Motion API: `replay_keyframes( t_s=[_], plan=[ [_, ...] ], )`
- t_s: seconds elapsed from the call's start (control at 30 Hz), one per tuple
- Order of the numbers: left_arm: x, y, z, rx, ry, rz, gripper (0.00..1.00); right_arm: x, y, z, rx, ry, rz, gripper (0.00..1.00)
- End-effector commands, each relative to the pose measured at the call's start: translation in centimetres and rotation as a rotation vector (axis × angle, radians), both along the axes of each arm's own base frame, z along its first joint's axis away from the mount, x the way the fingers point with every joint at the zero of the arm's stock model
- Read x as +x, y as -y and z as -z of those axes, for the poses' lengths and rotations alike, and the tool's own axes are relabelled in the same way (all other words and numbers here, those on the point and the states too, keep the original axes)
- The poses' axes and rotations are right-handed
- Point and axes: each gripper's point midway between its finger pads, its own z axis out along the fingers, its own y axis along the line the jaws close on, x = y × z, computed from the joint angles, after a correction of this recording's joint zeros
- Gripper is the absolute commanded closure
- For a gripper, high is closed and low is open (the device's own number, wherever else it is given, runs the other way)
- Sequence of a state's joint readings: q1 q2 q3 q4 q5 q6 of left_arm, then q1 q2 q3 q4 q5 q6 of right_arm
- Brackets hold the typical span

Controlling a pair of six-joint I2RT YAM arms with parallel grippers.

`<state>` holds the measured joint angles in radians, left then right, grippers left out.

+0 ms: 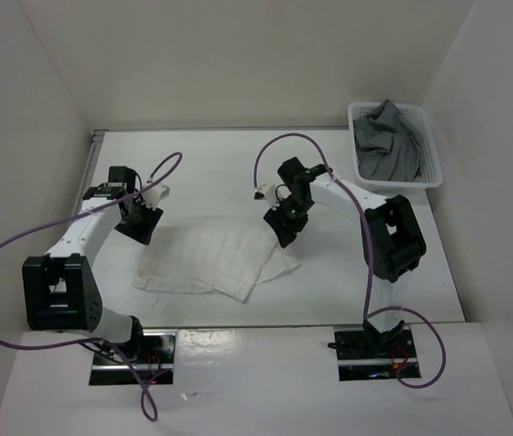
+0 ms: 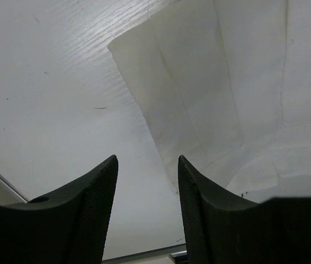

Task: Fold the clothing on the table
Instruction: Fold the skirt

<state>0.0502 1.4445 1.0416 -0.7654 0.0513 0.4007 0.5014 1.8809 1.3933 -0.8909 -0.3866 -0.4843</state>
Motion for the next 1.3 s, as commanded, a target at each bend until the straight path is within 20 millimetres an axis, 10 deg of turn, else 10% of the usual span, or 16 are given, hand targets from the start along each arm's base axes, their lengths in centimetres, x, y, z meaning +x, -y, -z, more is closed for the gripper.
replay_keyframes(
  t_s=[0.0,0.37,0.77,1.27],
  plan=[
    [1.2,-0.1,-1.3,-0.008,0.046,-0.023,0.46,0.3,-0.7,-1.6,0.053,0.028,-0.019,0.46],
    [-0.2,-1.0,3.9,-0.082,-0.139,-0.069,0.48,-0.1,-0.4,-1.8,0.04,0.018,-0.009,0.46],
    [2.7,2.2,3.3,-0.429,-0.174,-0.054,0.53,-0.2,-0.3,-2.1,0.04,0.018,-0.009,0.46],
    [2.8,1.3,4.6,-0.4,-0.192,-0.064,0.53,0.0,-0.3,-1.8,0.032,0.019,0.001,0.47]
  ],
)
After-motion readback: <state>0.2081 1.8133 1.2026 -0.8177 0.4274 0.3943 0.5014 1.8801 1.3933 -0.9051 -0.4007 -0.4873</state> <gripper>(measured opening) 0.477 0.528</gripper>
